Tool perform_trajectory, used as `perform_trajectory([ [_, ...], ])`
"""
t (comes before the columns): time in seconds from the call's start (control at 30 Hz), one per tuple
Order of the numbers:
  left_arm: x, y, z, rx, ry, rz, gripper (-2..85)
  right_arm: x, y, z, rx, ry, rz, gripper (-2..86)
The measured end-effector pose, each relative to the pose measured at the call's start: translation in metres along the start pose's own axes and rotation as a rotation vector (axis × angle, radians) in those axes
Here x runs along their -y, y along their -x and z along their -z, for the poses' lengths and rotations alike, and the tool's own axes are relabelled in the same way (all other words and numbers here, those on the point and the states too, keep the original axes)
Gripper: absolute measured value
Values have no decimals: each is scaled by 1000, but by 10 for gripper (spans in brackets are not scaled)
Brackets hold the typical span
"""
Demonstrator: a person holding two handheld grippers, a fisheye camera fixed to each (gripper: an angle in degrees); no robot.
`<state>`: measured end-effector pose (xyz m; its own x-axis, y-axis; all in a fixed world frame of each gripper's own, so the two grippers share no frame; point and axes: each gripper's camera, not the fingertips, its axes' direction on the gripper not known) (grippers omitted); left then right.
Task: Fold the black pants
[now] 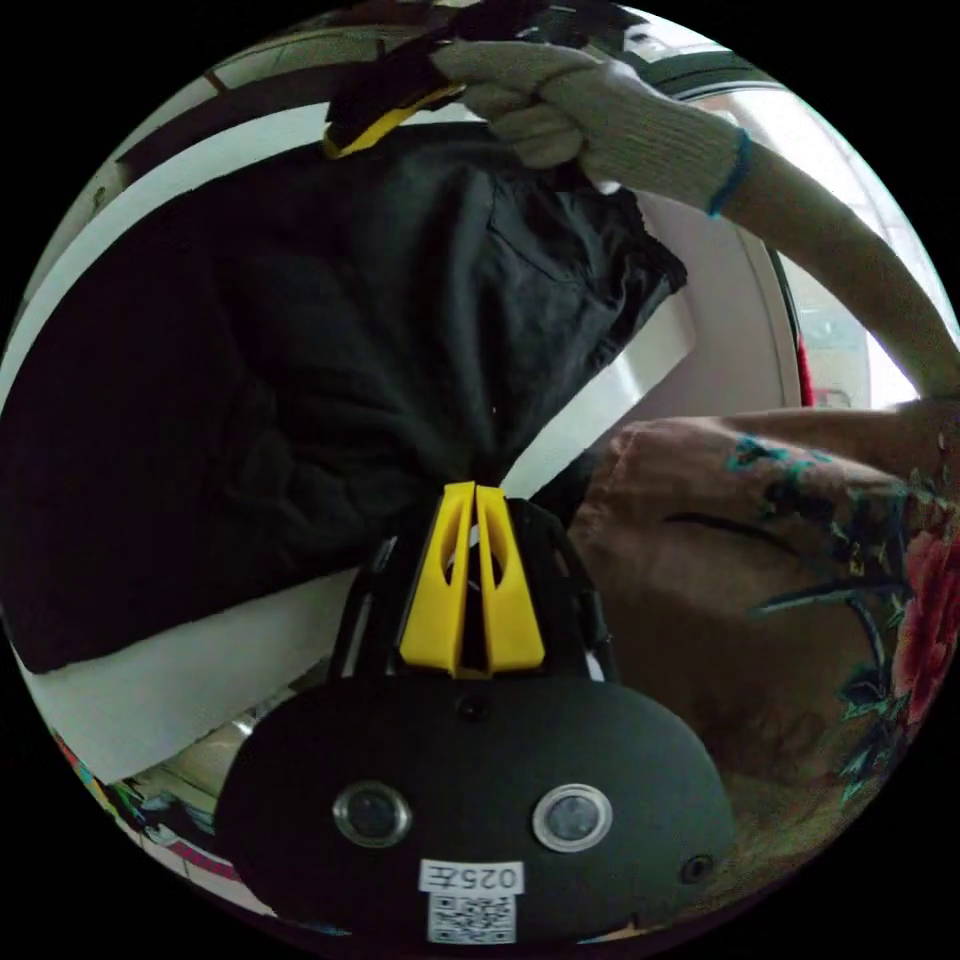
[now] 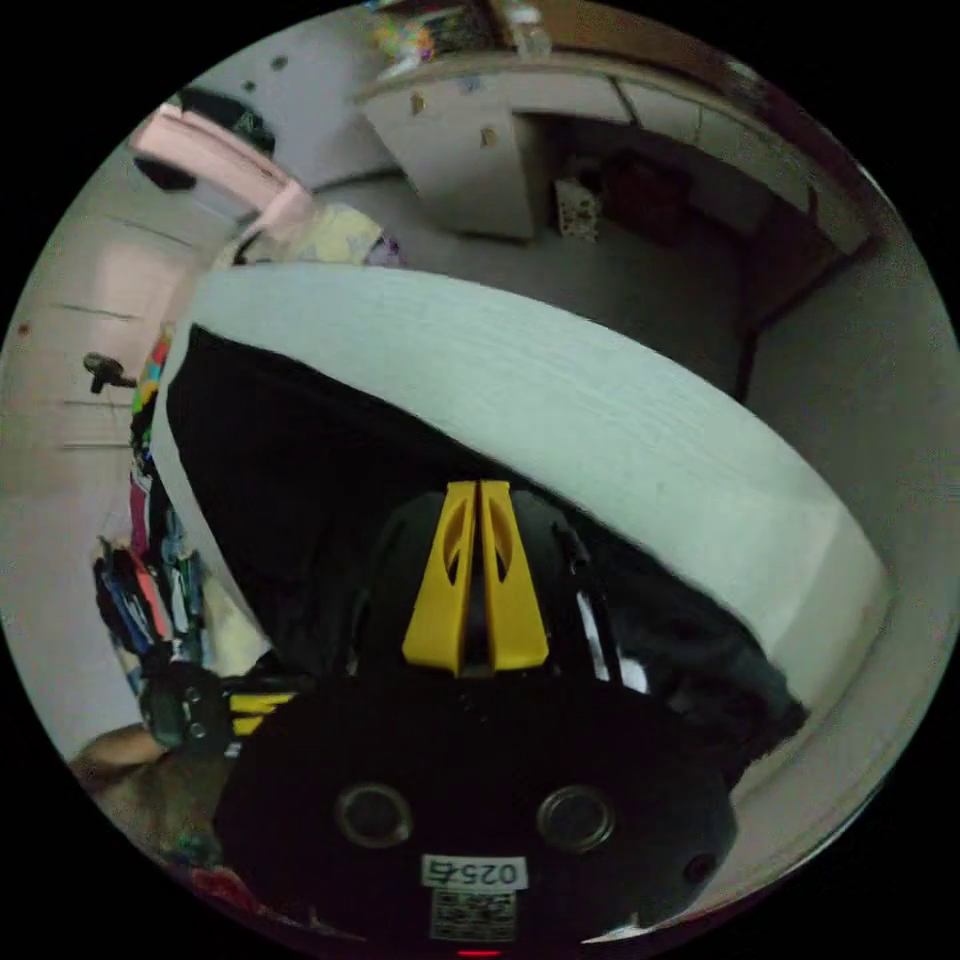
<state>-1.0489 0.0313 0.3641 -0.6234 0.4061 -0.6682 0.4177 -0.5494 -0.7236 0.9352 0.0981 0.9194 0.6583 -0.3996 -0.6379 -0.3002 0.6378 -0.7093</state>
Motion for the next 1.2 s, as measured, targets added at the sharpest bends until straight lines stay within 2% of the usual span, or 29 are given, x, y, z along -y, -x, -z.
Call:
perform_trajectory([
  [0.03, -2, 1, -6, 17, -2, 5, -11, -1, 2, 8, -30, -99, 37, -9],
  [0.2, 0, -7, -28, 165, 24, -50, -10, 1, -16, 23, 74, -54, 73, -10],
  [0.3, 10, -7, -33, 195, 113, -86, -10, -33, -40, 54, 181, -149, -10, -9],
  [0.37, 22, -15, -16, 179, 31, -117, -10, -86, -68, 89, 214, -270, -116, -9],
  [0.43, 40, -27, -12, 128, -13, -195, -9, -129, -96, 106, 160, -323, -223, -9],
  [0.53, 86, -54, -37, 125, -3, -335, -9, -184, -151, 112, 76, -333, -407, -8],
  [0.63, 126, -82, -78, 188, 25, -448, -9, -212, -195, 113, 161, -334, -512, -8],
  [0.7, 142, -92, -100, 223, 41, -464, -9, -214, -203, 116, 181, -322, -496, -8],
  [0.83, 153, -90, -137, 157, 83, -403, -9, -199, -199, 114, 285, -271, -374, -9],
  [0.93, 143, -88, -140, 151, 75, -414, -9, -186, -195, 93, 71, -169, -338, -9],
  [0.97, 140, -91, -140, 181, 71, -435, -9, -187, -197, 96, 58, -210, -322, -9],
  [1.1, 139, -97, -140, 234, 68, -449, -8, -190, -222, 102, 217, -196, -398, -7],
  [1.2, 142, -105, -129, 249, 112, -456, -7, -216, -231, 124, 354, -270, -414, 0],
])
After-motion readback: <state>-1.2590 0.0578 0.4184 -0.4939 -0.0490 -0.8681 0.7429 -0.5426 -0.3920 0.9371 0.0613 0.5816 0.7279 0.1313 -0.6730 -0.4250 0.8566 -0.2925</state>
